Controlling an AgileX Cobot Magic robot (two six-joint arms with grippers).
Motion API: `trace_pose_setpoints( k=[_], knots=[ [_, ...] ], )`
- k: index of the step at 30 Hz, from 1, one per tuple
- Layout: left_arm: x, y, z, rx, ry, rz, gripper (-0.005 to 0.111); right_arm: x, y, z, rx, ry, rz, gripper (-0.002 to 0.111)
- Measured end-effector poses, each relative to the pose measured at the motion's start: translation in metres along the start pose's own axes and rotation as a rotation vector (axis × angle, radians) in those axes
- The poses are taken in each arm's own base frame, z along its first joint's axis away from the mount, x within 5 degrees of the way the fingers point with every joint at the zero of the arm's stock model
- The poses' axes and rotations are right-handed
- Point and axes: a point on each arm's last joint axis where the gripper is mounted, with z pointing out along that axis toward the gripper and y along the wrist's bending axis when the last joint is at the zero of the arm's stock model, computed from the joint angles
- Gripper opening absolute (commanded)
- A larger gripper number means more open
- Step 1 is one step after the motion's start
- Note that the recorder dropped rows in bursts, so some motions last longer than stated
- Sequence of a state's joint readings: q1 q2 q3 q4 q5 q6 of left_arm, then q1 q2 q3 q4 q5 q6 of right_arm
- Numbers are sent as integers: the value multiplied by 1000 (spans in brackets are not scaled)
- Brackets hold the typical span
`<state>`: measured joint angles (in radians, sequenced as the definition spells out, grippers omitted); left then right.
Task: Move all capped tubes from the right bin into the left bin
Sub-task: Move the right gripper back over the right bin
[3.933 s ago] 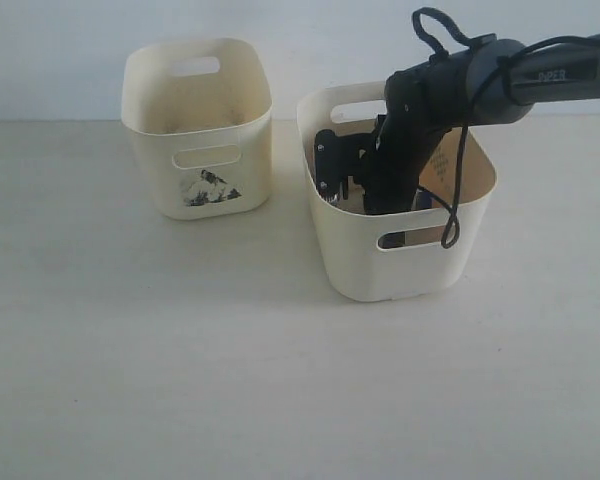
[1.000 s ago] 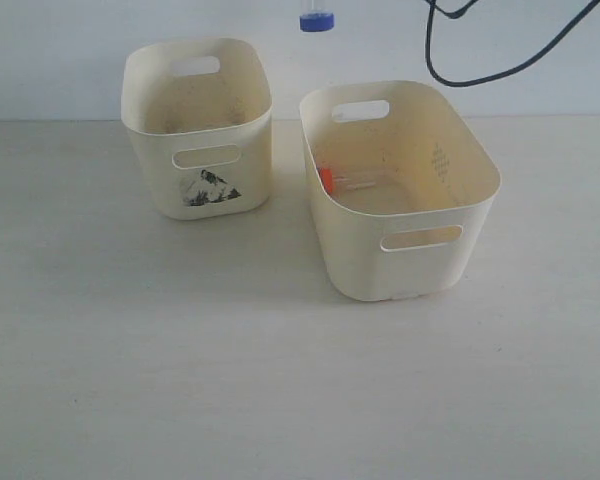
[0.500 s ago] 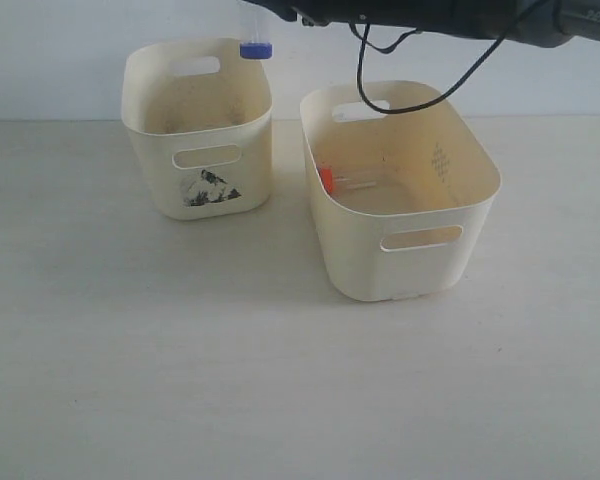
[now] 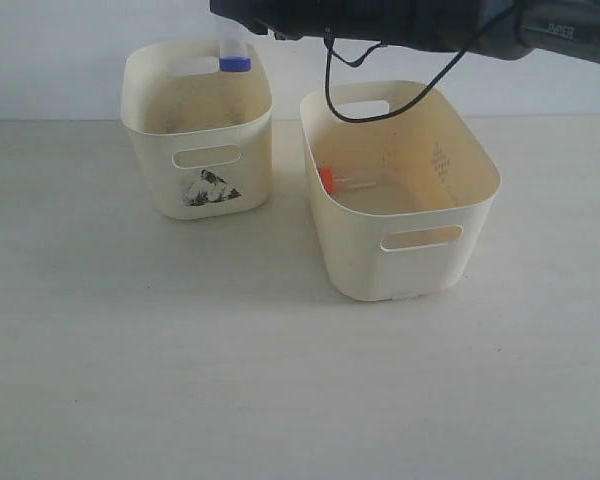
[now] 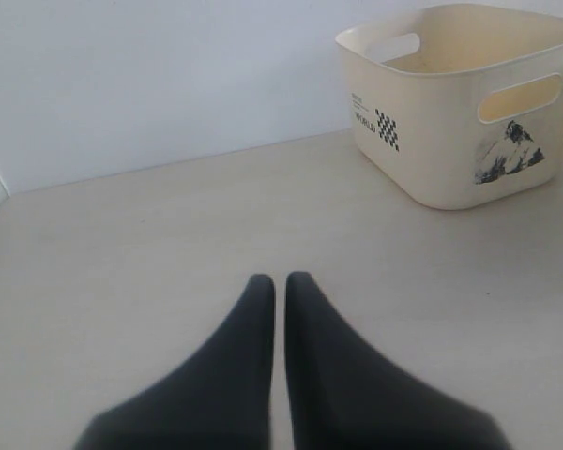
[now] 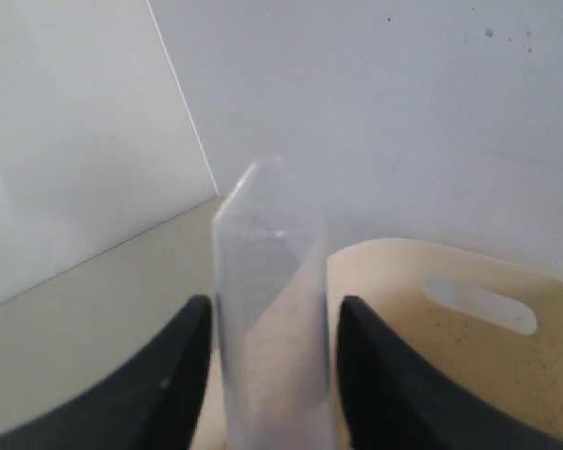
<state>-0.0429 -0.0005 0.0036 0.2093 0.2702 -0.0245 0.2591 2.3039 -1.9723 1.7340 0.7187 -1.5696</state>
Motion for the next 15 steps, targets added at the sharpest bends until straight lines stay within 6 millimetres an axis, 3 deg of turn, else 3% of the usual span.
trace_pose_setpoints(
  k=[2,4,5,6,9,12,15],
  knots=[
    [0,0,0,0,0,0,4,0,-2,0,25,0,5,56],
    [0,0,0,0,0,0,4,0,-3,0,31,-1,11,32],
    [0,0,0,0,0,0,4,0,-2,0,26,-1,13,13],
    [0,0,0,0,0,0,4,0,-1,-1,-2,-2,25,4],
    [0,0,0,0,0,0,4,-3,-3,-8,-70,-7,44,0],
    [0,0,0,0,0,0,4,-10,-27,-39,-147,-27,94,0],
    [0,0,0,0,0,0,4,-17,-60,-88,-202,-6,228,0]
  ],
)
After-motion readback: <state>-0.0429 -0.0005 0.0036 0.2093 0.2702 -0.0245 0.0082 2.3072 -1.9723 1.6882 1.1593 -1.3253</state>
